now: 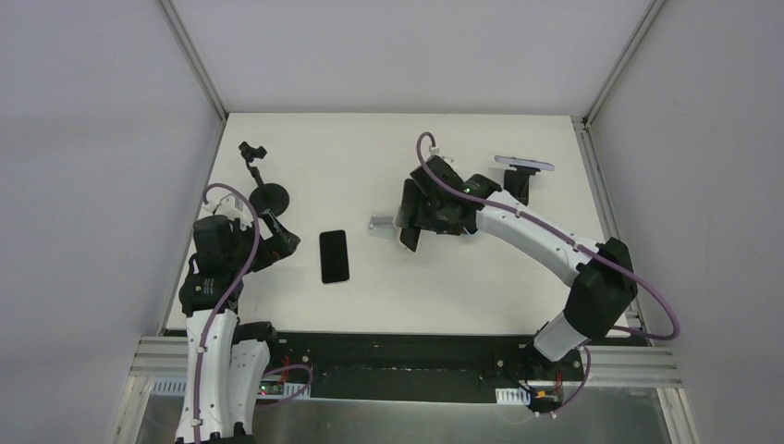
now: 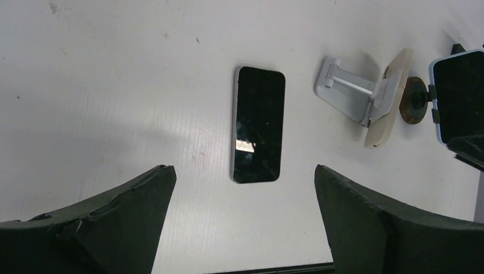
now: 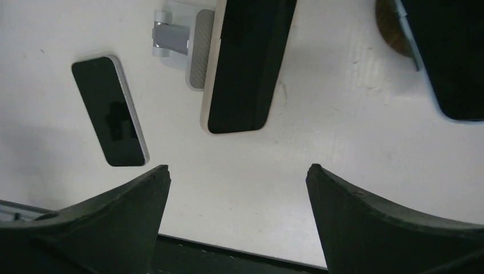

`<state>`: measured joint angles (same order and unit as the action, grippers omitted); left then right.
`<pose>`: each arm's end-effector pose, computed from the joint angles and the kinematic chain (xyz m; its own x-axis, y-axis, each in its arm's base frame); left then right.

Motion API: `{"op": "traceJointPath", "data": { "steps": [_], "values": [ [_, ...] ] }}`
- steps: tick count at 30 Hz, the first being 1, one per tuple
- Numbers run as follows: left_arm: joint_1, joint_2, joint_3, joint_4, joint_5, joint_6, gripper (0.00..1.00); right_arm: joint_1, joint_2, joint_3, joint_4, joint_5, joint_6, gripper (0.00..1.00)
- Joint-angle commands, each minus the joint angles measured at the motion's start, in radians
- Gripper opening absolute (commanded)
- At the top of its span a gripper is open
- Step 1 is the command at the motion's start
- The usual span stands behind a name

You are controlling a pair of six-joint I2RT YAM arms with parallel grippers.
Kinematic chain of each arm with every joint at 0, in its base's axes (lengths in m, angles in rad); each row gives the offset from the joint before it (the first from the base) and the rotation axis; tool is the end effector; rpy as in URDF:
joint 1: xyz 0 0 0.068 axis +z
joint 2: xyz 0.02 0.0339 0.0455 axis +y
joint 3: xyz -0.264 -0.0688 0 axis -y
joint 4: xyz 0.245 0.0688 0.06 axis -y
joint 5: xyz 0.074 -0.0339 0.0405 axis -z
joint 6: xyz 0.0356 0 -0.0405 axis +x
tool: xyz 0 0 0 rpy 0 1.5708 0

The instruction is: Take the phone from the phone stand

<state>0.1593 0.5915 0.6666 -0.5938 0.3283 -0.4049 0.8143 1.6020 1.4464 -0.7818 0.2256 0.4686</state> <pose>0.1343 0.0100 0.2855 -0.4997 -0.4579 -0.7353 -0.0767 0.8689 -0.4890 0.2418 0.2446 0.3111 -0.7727 -0.1774 -0.6095 -0.3015 0.9475 0.1065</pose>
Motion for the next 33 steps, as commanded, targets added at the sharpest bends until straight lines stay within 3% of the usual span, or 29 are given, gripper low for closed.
{"op": "traceJointPath", "data": {
  "steps": [1, 9, 25, 33],
  "values": [
    [-0.029, -0.01, 0.022, -0.021, -0.016, 0.019, 0.98, -0.014, -0.08, -0.213, 0.373, -0.197, 0.309, 0.95],
    [-0.043, -0.003, 0.021, -0.021, -0.006, 0.008, 0.99, -0.02, -0.111, -0.409, 0.564, -0.107, 0.451, 0.99],
    [-0.05, -0.006, 0.016, -0.02, -0.002, -0.002, 0.99, -0.1, -0.021, -0.547, 0.84, -0.261, 0.467, 0.98],
    [-0.053, 0.01, 0.017, -0.02, 0.004, -0.004, 0.99, -0.104, 0.034, -0.558, 0.87, -0.31, 0.412, 0.97]
  ]
}}
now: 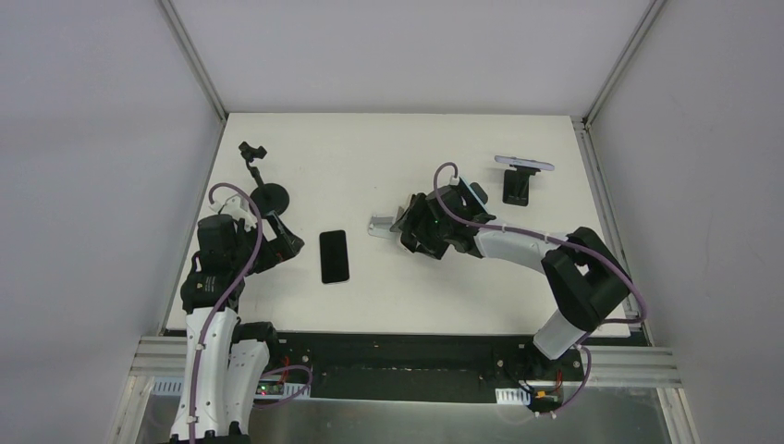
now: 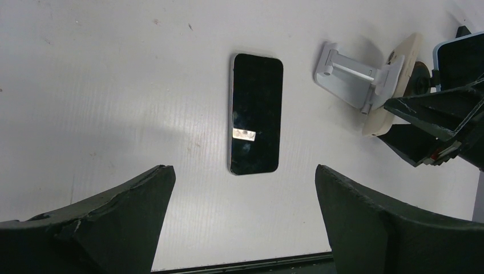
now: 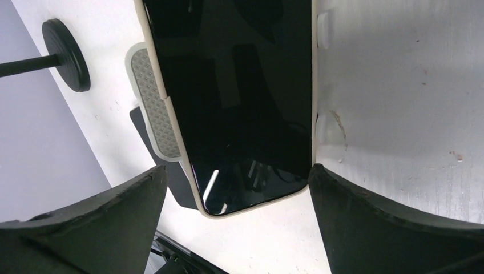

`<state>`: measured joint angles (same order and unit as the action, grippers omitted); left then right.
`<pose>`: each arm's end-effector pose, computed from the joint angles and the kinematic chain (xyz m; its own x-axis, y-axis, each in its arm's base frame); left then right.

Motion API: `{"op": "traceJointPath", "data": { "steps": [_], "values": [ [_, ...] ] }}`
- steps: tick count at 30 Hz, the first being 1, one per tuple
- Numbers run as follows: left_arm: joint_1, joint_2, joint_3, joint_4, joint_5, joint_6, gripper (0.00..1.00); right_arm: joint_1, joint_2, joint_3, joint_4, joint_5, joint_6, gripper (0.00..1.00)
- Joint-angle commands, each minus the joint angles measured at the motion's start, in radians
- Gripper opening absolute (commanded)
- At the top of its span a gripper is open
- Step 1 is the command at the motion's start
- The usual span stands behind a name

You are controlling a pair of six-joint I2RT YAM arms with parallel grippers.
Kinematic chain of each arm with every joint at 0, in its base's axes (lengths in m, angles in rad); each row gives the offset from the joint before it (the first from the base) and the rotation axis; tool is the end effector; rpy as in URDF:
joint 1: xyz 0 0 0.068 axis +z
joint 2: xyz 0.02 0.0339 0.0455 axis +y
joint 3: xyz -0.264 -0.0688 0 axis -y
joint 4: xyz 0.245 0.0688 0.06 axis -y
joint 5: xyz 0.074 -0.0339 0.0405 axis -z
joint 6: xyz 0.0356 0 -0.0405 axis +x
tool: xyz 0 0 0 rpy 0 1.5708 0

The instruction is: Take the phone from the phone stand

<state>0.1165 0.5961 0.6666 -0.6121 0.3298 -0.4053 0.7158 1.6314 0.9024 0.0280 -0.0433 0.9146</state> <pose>0.1344 0.0041 0.2833 -0.5359 -0.4383 -0.7216 -0.0497 0.8696 -0.4913 0.2574 0.2259 0.1879 -0.8362 0.3219 -0.4441 -0.0296 0.7820 0.6225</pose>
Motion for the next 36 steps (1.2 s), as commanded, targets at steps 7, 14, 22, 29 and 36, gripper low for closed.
{"op": "traceJointPath", "data": {
  "steps": [7, 14, 22, 29, 36],
  "values": [
    [-0.01, 0.022, 0.019, -0.002, 0.013, -0.004, 0.99, -0.014, 0.016, -0.037, 0.066, -0.05, -0.07, 0.96],
    [-0.01, 0.026, 0.019, -0.002, 0.012, -0.006, 0.99, -0.018, 0.036, -0.037, 0.087, -0.062, -0.076, 0.94],
    [-0.01, 0.038, 0.019, -0.002, 0.014, -0.006, 0.99, -0.02, 0.048, -0.047, 0.096, -0.057, -0.092, 0.95],
    [-0.009, 0.042, 0.019, -0.002, 0.017, -0.007, 0.99, -0.02, 0.03, -0.087, 0.165, -0.062, -0.067, 0.88],
    [-0.01, 0.041, 0.019, -0.002, 0.016, -0.009, 0.99, -0.021, -0.011, -0.107, 0.191, -0.049, -0.08, 0.69]
  ]
}}
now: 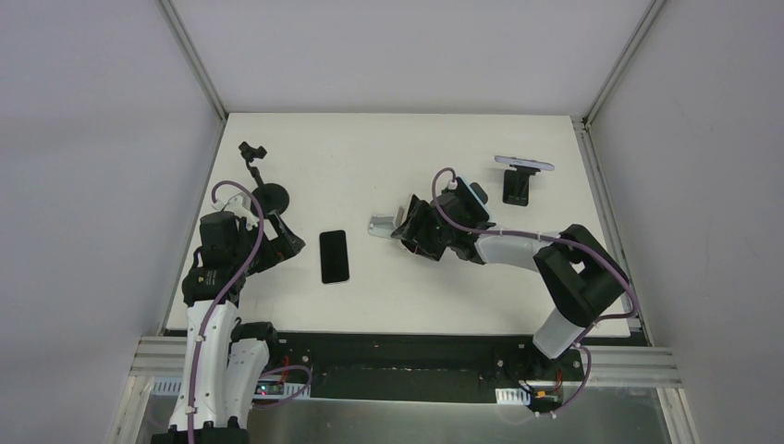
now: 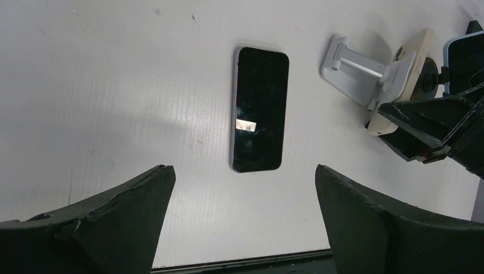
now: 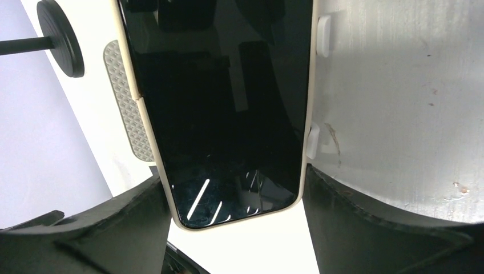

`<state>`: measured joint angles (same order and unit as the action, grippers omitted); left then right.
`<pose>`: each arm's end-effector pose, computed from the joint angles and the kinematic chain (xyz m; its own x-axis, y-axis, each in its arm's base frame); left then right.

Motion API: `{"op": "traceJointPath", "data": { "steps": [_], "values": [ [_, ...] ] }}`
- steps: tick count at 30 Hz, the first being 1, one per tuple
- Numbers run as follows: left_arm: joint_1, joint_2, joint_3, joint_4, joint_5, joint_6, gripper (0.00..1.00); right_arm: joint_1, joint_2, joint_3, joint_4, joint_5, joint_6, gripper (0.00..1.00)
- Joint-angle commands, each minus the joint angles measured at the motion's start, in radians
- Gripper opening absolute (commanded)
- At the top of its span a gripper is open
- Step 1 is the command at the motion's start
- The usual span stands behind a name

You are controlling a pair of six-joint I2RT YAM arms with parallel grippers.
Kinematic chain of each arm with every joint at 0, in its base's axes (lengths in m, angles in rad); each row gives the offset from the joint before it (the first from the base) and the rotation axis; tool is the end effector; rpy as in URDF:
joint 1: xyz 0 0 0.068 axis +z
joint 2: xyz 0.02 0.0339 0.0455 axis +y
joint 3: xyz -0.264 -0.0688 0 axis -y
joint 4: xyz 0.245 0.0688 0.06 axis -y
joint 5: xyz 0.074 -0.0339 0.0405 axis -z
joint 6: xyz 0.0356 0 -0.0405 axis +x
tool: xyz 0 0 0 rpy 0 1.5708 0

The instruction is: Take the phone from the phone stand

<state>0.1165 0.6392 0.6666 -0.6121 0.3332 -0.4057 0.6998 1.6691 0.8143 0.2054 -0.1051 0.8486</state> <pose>0.1415 0.0048 0.2783 -0.5673 -0.4419 -0.6949 -0.0684 0.8662 -0.4950 0.2570 0.2213 0.1646 -0.8344 0.2730 -0.4789 -0.1185 0.7596 0.6396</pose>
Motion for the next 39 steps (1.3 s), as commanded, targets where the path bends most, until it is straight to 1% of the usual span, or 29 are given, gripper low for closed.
{"op": "traceJointPath", "data": {
  "steps": [1, 7, 11, 16, 25, 36, 39],
  "values": [
    [-0.009, 0.0, 0.019, -0.002, 0.012, -0.008, 0.99, -0.005, -0.06, -0.021, 0.014, 0.016, -0.02, 0.66],
    [-0.009, 0.0, 0.019, -0.002, 0.011, -0.011, 0.99, -0.005, -0.158, -0.037, 0.0, 0.032, -0.048, 0.54],
    [-0.009, 0.002, 0.019, -0.002, 0.013, -0.01, 0.99, -0.005, -0.213, -0.017, -0.051, 0.024, -0.072, 0.48],
    [-0.01, 0.002, 0.019, -0.002, 0.013, -0.01, 0.99, -0.005, -0.269, -0.009, -0.057, 0.005, -0.08, 0.42],
    [-0.011, 0.006, 0.019, -0.002, 0.013, -0.012, 0.99, -0.005, -0.337, 0.005, -0.066, -0.011, -0.081, 0.39],
    [-0.011, 0.011, 0.019, -0.002, 0.014, -0.012, 0.99, -0.004, -0.371, 0.017, -0.105, 0.011, -0.108, 0.38],
    [-0.012, 0.013, 0.019, -0.002, 0.014, -0.012, 0.99, -0.005, -0.361, 0.034, -0.145, 0.014, -0.127, 0.38]
  ]
}}
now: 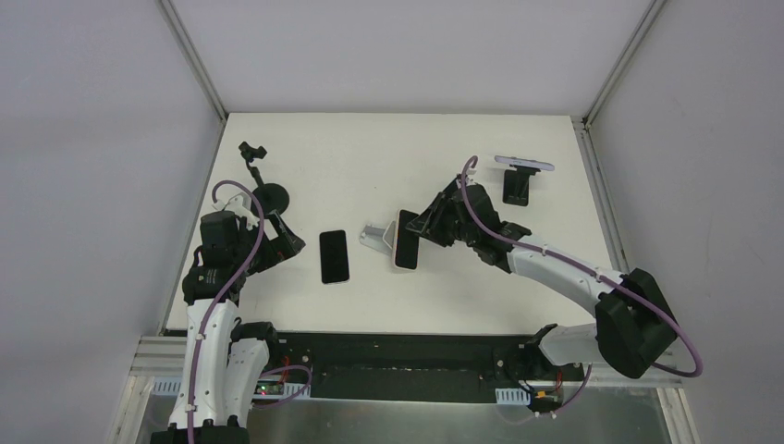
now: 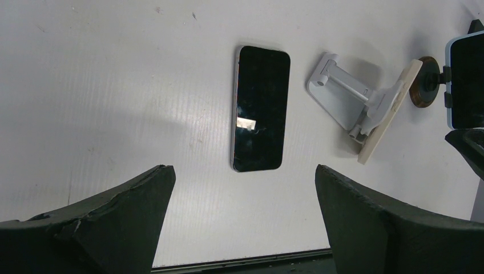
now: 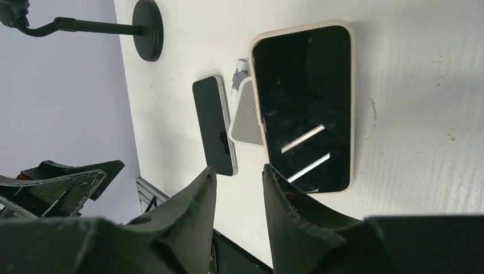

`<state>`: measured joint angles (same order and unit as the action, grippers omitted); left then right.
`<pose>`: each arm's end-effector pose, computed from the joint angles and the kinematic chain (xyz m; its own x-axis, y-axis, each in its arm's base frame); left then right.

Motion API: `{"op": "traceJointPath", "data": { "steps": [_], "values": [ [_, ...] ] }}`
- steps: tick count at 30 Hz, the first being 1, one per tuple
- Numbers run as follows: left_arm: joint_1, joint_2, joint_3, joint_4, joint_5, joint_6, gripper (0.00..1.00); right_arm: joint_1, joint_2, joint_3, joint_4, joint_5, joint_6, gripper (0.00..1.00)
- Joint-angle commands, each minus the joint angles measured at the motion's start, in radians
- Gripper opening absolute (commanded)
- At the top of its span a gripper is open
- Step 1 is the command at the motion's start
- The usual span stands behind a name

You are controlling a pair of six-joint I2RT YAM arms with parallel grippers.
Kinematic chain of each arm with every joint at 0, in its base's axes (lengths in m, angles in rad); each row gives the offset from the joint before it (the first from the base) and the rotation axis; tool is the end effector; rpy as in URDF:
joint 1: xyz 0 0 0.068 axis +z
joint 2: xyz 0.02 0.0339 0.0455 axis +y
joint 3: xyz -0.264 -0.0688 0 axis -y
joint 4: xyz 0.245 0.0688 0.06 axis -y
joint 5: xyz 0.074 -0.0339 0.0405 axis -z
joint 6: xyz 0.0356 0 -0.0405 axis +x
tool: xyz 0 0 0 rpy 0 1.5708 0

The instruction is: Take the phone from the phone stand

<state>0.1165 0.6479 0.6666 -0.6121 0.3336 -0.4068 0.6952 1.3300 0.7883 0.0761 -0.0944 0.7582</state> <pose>0.1430 0.0050 0.2772 -0.5733 -0.4435 -0.6889 -0.0730 0.8651 -0.4962 0.2249 0.1920 0.2458 -0.7333 0.2798 -0.6197 -0.2729 0.7137 0.6451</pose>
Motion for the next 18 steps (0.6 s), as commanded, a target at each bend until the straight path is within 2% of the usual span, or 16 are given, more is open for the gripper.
{"op": "traceJointPath", "data": {
  "steps": [1, 4, 6, 7, 8, 9, 12, 18],
  "values": [
    [-0.011, 0.004, 0.019, -0.002, 0.014, -0.01, 0.99, 0.0, -0.016, 0.065, -0.028, 0.008, -0.04, 0.38],
    [-0.011, 0.004, 0.019, -0.002, 0.015, -0.011, 0.99, 0.001, 0.004, 0.08, -0.086, 0.044, -0.047, 0.39],
    [-0.011, 0.005, 0.019, -0.002, 0.014, -0.011, 0.99, 0.003, 0.015, 0.095, -0.139, 0.067, -0.054, 0.43],
    [-0.012, 0.006, 0.019, -0.002, 0.014, -0.012, 0.99, 0.004, 0.02, 0.1, -0.155, 0.066, -0.063, 0.48],
    [-0.011, 0.006, 0.019, -0.002, 0.014, -0.012, 0.99, 0.005, 0.026, 0.103, -0.164, 0.057, -0.071, 0.61],
    [-0.012, 0.006, 0.019, -0.002, 0.016, -0.012, 0.99, 0.007, 0.034, 0.105, -0.169, 0.047, -0.079, 0.69],
    [-0.012, 0.01, 0.02, -0.002, 0.017, -0.012, 0.99, 0.012, 0.057, 0.093, -0.167, 0.04, -0.089, 0.81],
    [-0.011, 0.009, 0.02, -0.002, 0.018, -0.012, 0.99, 0.011, 0.144, 0.079, -0.102, 0.0, -0.106, 0.88]
  ]
}}
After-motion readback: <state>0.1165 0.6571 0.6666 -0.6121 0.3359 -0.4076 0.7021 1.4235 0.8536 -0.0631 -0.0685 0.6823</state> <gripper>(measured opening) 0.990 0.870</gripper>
